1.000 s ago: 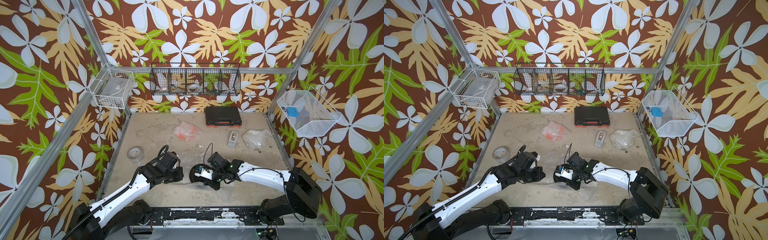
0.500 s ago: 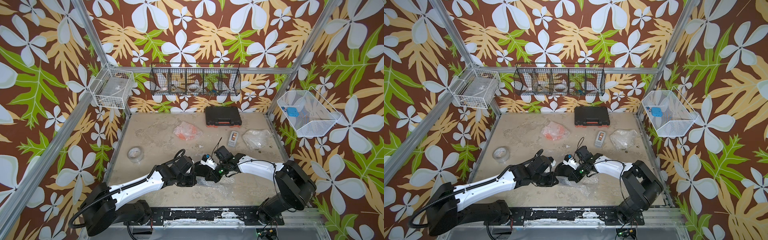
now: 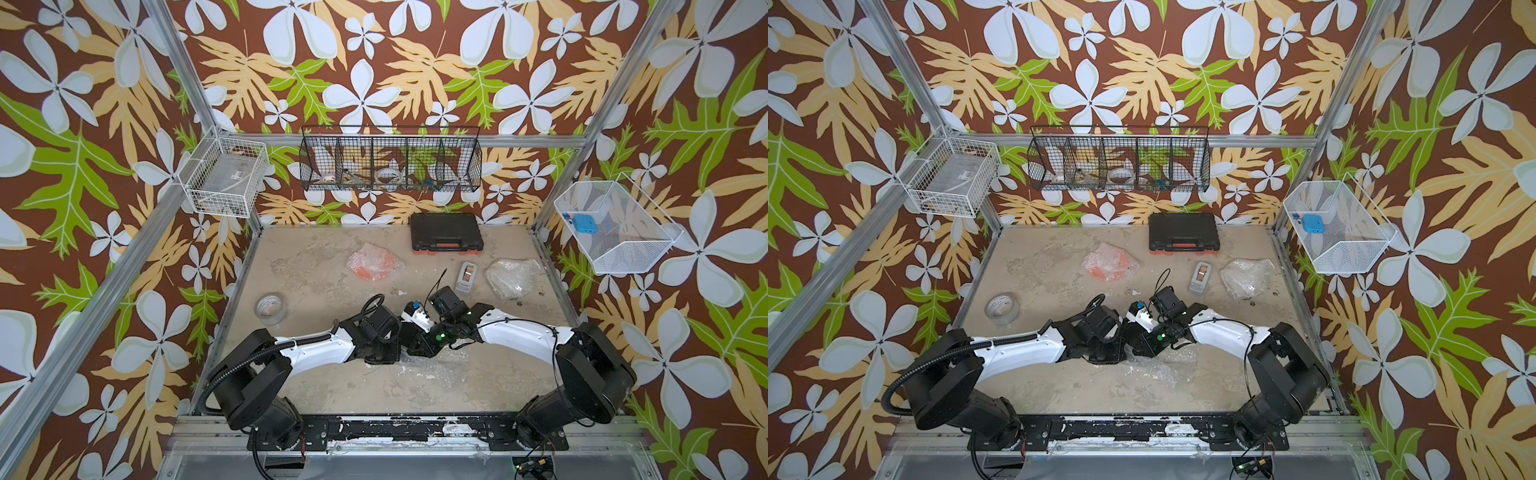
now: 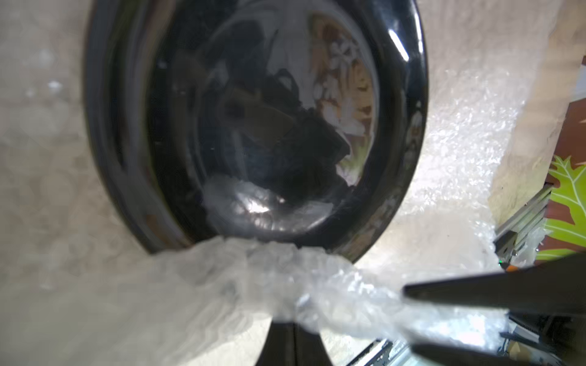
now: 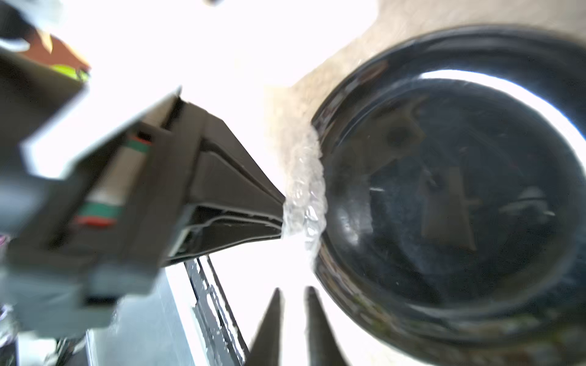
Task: Wrap dinner plates in bubble wrap
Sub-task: Wrap the plate in the bubble wrap.
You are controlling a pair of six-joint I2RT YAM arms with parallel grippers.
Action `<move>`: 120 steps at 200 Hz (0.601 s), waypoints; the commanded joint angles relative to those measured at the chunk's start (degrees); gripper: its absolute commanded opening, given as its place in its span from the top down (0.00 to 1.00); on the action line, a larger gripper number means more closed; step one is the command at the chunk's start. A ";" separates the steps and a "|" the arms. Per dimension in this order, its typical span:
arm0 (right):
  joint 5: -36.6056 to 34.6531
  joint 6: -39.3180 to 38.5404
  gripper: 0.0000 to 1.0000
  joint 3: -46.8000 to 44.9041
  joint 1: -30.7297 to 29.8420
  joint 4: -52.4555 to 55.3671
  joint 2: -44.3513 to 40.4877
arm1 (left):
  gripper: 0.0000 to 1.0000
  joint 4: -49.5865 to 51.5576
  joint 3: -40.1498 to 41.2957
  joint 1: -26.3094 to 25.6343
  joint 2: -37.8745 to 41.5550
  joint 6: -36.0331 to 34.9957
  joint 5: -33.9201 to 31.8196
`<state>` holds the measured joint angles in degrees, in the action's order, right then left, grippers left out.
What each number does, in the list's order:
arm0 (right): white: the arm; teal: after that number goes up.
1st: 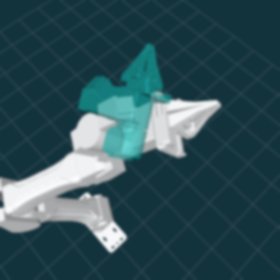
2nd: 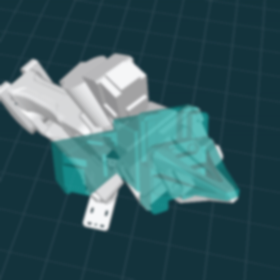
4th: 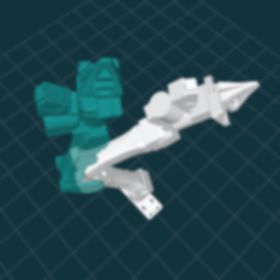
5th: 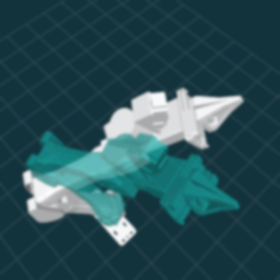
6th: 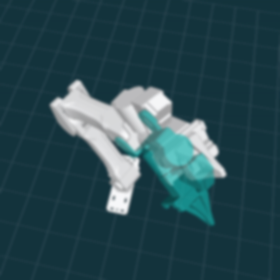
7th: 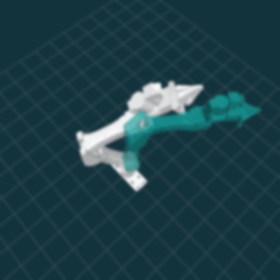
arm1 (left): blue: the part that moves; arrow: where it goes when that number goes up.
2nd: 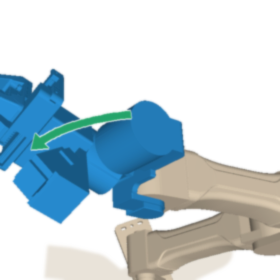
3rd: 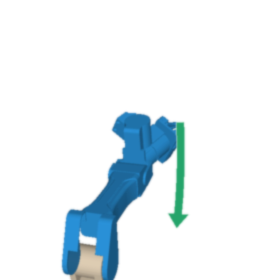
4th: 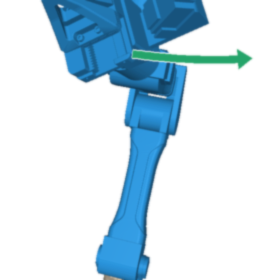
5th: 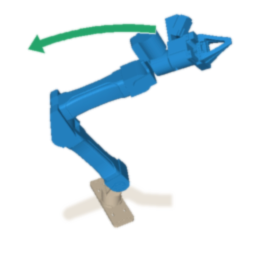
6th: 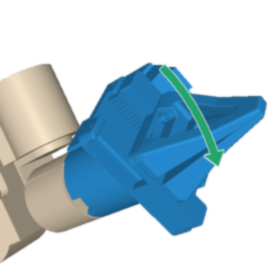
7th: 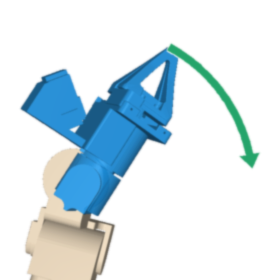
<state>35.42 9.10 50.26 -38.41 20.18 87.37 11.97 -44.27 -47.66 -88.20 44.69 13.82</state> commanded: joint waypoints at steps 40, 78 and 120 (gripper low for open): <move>-11.99 16.31 0.64 -2.60 -1.30 5.67 -14.42 | 0.96 -3.50 -2.30 2.47 -3.16 -2.65 3.71; -10.68 25.03 0.69 -9.13 -11.90 -0.35 -15.40 | 0.96 -3.48 -3.68 3.36 -5.75 -2.57 4.77; -24.28 27.67 0.69 -9.04 -13.79 2.62 -9.61 | 0.95 -0.36 -5.63 3.89 -9.86 -3.67 3.41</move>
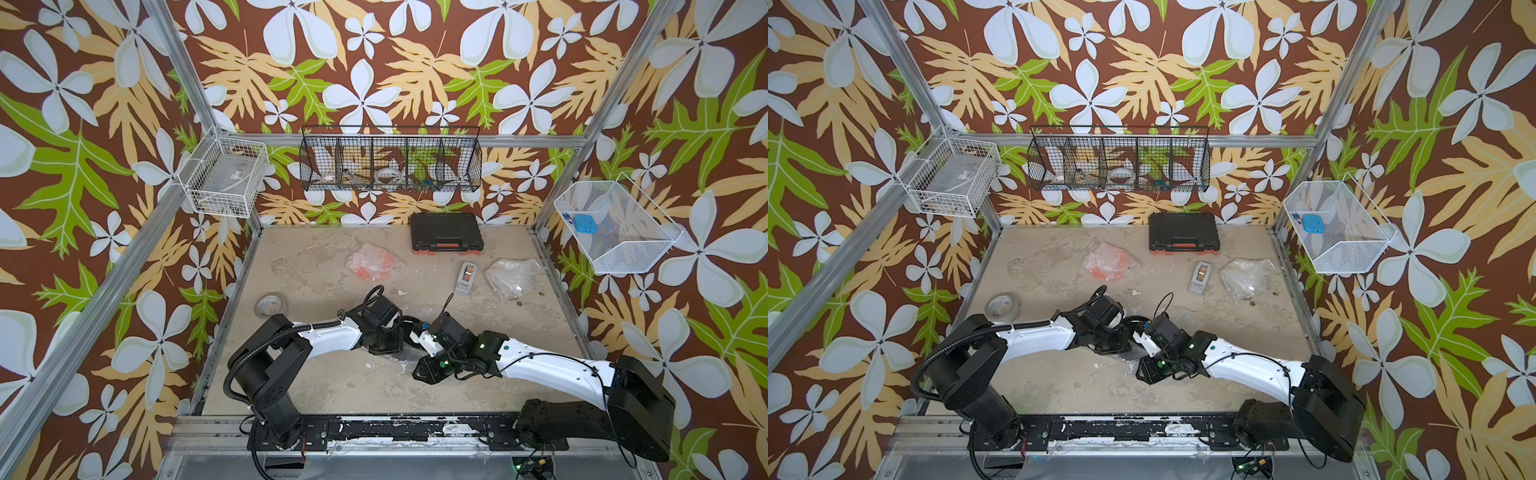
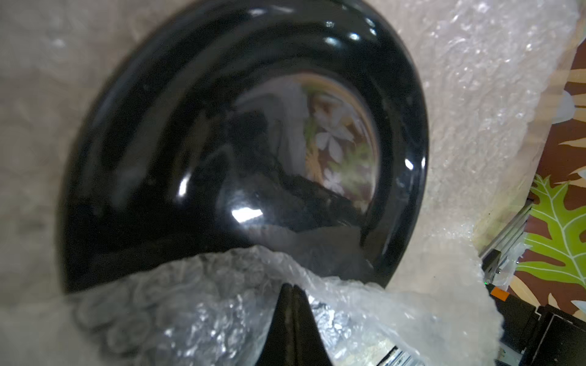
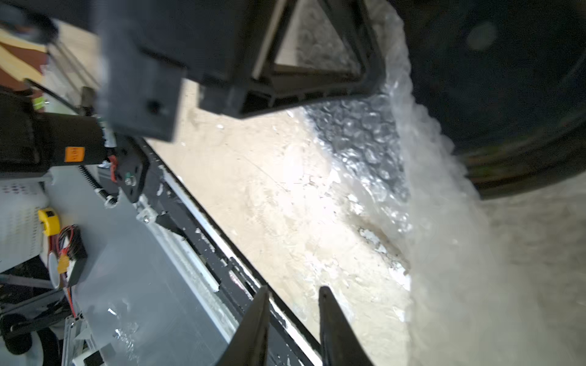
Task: Wrap dinner plates in bubble wrap
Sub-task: Wrap the plate in the bubble wrap.
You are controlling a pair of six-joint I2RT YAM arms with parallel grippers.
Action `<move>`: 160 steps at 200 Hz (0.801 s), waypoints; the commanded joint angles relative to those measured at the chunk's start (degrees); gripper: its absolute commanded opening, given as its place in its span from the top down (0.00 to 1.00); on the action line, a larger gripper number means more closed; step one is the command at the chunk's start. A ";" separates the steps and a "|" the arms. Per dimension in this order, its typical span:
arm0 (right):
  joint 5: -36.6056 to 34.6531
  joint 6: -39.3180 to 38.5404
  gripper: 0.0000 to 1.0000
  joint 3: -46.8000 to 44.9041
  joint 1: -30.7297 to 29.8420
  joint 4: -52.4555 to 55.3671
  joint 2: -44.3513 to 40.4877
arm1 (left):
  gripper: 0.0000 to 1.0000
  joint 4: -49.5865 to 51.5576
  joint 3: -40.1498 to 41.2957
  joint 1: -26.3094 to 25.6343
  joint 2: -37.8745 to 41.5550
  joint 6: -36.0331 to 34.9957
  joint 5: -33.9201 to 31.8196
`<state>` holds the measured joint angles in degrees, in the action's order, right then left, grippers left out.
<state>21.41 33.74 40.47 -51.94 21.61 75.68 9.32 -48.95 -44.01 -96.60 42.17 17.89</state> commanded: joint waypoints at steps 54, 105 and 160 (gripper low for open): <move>-25.46 2.71 0.58 0.81 12.25 3.14 2.64 | 0.95 4.47 -0.85 0.24 -2.73 -2.18 -1.19; -20.93 -2.05 0.57 -5.29 28.09 0.81 -0.59 | 0.95 4.60 0.43 0.42 -2.02 -1.93 -0.84; -13.35 4.68 0.32 -8.21 31.50 6.43 -17.11 | 0.95 4.66 0.54 0.59 -2.01 -2.11 -0.84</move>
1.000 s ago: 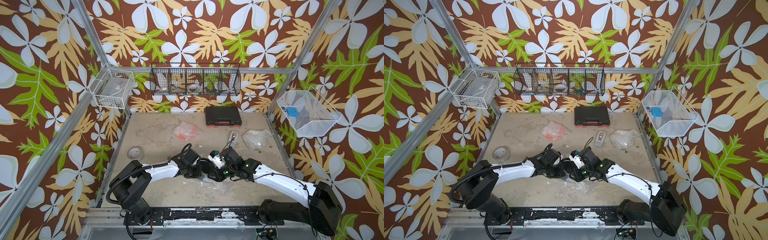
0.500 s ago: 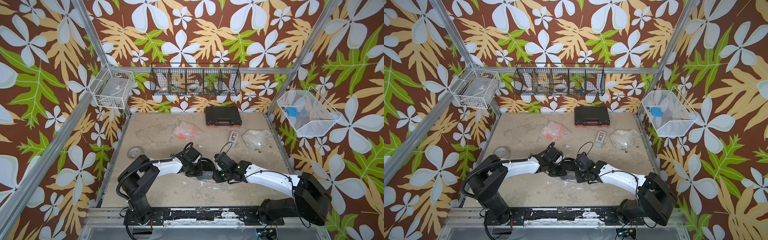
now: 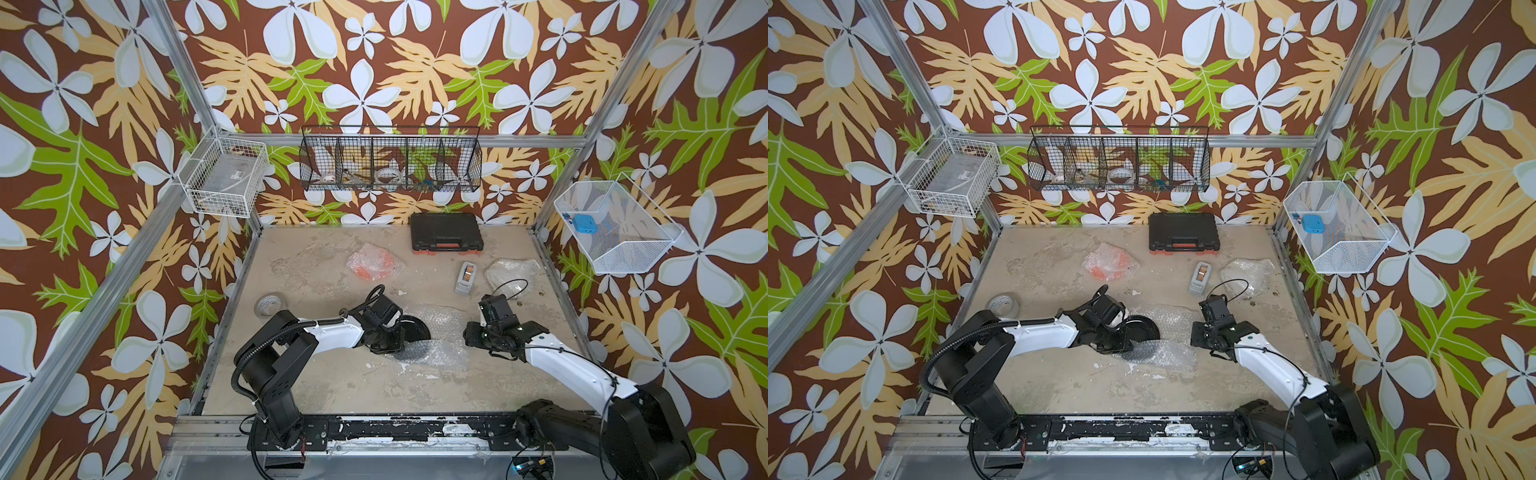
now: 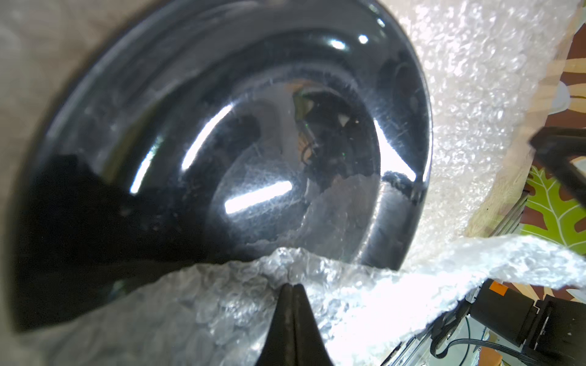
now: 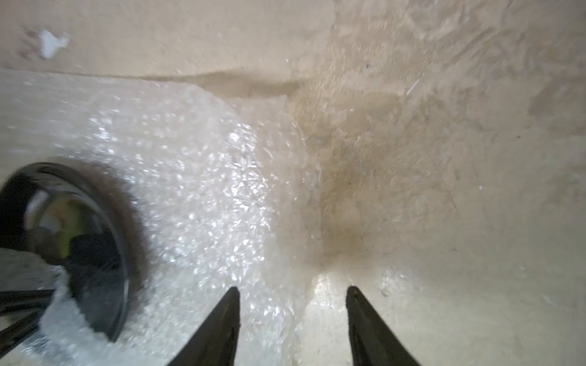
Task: Wrap dinner plates in bubble wrap
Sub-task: Wrap the plate in the bubble wrap.
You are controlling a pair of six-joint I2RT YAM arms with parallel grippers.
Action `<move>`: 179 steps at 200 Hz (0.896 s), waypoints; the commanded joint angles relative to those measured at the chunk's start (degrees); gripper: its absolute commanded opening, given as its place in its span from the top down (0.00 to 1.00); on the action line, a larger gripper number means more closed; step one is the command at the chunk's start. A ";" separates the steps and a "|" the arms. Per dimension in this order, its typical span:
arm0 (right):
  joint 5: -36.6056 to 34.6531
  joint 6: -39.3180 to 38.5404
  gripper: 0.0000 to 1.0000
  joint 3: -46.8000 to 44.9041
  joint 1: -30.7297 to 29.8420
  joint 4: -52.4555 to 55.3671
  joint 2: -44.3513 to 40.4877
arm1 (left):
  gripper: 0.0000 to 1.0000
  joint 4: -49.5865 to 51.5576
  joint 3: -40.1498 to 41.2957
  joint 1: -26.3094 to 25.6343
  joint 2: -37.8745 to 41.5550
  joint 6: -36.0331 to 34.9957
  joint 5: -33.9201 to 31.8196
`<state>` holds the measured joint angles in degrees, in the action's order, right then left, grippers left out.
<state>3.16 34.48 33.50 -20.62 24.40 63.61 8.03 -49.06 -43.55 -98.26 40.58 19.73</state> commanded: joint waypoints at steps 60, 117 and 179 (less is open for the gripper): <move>23.35 15.65 0.19 -13.79 0.15 -3.44 -18.03 | 0.95 7.00 0.28 0.13 -0.44 -0.93 -3.29; 16.02 14.49 0.21 -14.53 0.23 -1.78 -16.32 | 0.95 7.34 -0.07 0.14 -0.57 -0.74 -3.47; 16.17 17.56 0.17 -11.37 -5.86 8.36 -26.77 | 0.95 7.91 -1.11 0.14 -1.32 -1.19 -3.38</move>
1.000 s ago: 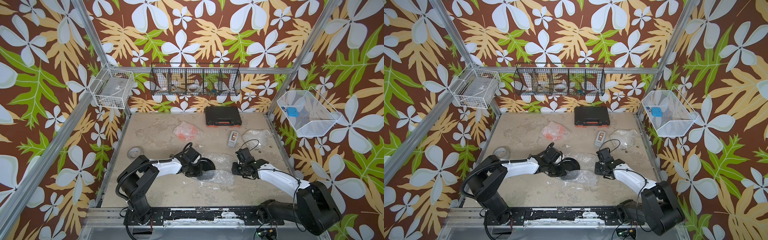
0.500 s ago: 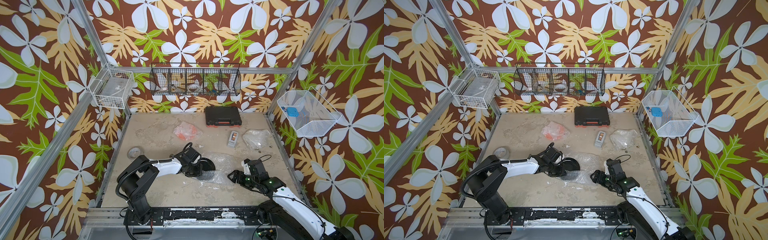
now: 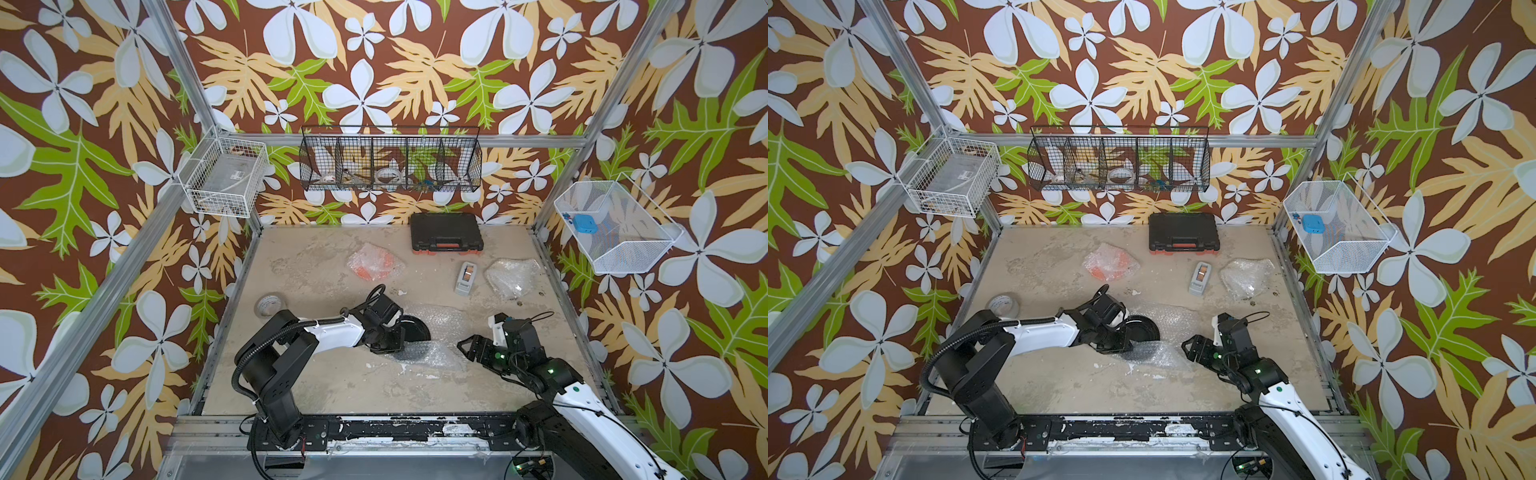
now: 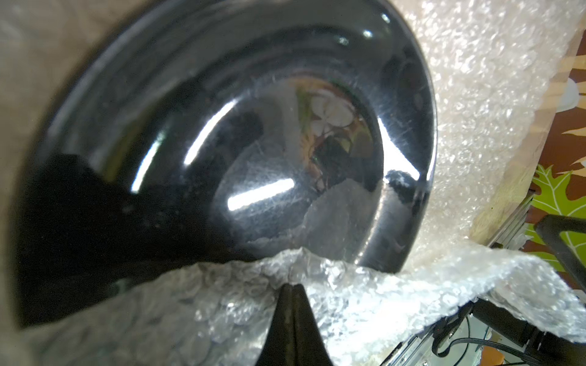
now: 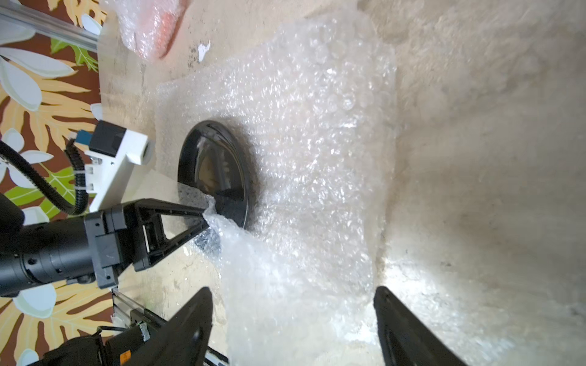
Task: Wrap dinner plates in bubble wrap
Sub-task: Wrap the plate in the bubble wrap.
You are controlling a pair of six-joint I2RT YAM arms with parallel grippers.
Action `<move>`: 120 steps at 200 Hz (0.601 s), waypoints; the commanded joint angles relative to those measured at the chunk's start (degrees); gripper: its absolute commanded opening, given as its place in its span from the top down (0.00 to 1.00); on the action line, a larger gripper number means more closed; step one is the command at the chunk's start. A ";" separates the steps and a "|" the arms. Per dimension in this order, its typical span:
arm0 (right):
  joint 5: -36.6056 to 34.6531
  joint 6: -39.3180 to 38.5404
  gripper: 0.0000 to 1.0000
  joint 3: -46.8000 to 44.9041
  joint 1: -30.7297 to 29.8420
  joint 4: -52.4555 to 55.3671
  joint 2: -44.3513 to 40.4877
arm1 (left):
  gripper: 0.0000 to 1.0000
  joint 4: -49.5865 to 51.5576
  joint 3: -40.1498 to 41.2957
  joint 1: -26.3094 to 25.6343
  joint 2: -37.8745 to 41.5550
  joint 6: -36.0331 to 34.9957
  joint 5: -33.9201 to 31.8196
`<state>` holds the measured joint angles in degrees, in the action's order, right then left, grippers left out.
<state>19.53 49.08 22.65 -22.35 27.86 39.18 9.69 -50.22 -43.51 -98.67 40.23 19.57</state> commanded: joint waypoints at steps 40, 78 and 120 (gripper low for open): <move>-1.29 9.71 0.11 -6.67 -11.75 -1.75 -1.56 | 0.95 6.18 0.01 0.13 -1.37 -0.94 -3.06; -8.79 9.43 0.15 -6.70 -10.67 -7.17 3.79 | 0.95 6.44 0.38 0.12 -1.00 -0.94 -3.31; -4.79 3.96 0.34 -7.88 -1.68 -13.51 9.33 | 0.95 6.48 0.65 0.18 -0.64 -0.85 -3.37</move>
<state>14.46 56.69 15.33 -27.40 18.20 46.68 9.61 -50.19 -43.44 -98.87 40.18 19.94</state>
